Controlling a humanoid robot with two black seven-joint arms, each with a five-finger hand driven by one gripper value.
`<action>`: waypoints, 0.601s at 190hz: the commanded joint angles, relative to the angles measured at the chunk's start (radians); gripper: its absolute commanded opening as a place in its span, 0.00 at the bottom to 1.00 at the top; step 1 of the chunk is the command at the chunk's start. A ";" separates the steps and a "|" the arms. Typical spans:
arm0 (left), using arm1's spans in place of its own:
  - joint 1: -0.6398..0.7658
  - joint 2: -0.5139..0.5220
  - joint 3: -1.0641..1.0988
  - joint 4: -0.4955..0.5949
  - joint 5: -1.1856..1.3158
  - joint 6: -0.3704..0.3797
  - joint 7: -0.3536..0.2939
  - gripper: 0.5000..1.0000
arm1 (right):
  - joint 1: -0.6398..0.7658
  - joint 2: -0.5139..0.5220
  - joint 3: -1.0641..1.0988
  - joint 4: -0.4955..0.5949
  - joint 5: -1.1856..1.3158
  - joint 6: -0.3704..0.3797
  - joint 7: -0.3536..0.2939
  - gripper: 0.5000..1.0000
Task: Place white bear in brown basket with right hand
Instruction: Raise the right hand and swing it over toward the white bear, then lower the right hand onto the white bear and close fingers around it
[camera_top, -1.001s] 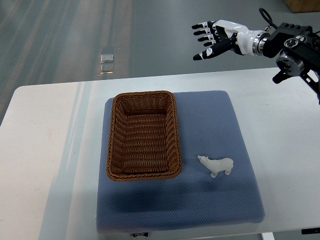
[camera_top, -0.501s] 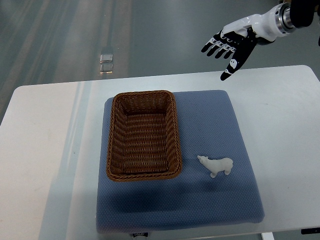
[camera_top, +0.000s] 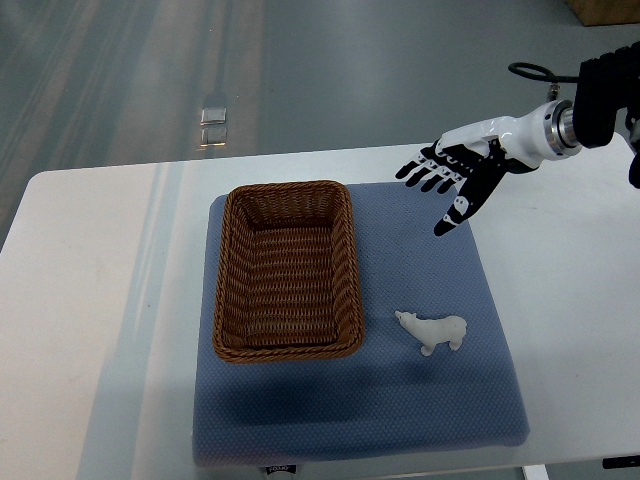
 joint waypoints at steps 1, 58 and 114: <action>0.000 0.000 0.000 0.000 0.000 0.001 0.000 1.00 | -0.067 -0.004 0.027 0.031 -0.026 -0.011 0.013 0.84; 0.000 0.000 0.000 0.002 0.000 0.001 0.000 1.00 | -0.256 -0.003 0.092 0.077 -0.143 -0.040 0.052 0.83; 0.000 0.000 0.000 0.005 0.000 0.001 0.000 1.00 | -0.376 0.000 0.158 0.096 -0.204 -0.049 0.056 0.83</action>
